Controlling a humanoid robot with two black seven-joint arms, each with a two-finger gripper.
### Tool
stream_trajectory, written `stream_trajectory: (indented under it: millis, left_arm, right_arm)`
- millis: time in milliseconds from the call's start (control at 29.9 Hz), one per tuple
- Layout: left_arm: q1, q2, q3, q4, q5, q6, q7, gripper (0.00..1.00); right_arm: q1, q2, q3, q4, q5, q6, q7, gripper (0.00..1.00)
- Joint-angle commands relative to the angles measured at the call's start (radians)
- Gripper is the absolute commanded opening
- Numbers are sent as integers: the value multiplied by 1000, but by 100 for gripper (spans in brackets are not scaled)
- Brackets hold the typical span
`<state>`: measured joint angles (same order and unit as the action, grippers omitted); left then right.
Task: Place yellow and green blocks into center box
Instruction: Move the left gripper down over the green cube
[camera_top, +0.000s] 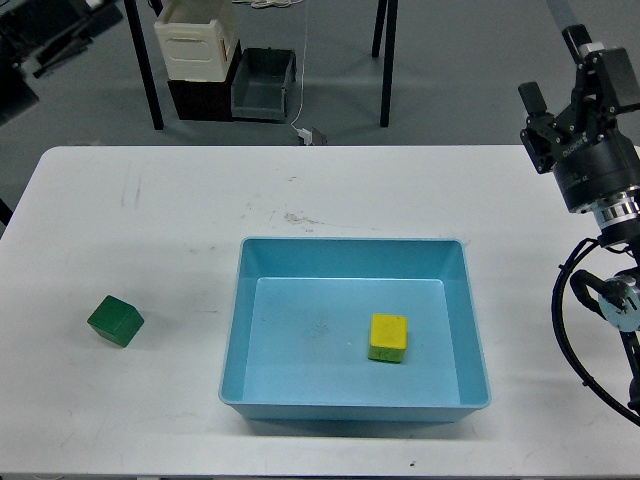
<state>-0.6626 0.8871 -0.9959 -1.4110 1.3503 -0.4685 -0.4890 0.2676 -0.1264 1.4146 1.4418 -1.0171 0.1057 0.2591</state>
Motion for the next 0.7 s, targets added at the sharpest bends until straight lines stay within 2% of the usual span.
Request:
stream_trajectory:
  millis: [0,301,434,668]
  left_arm:
    - [-49,73,112,-83,163,-20,0,99]
    - [-97,102,362,-106,670,-20,0,99]
    - [-98,104,462,-106,705,-20,0,100]
    - [-95,107,582,-80,800,-20,0,100]
  right_arm:
    - [-109,2,76,66,52,2,-1,100]
    - [-290,7,128,132,72,3,12,100]
    - [-336,7,153,134,72,2,32,100]
    - [-380,7,167,131,72,0,32,100]
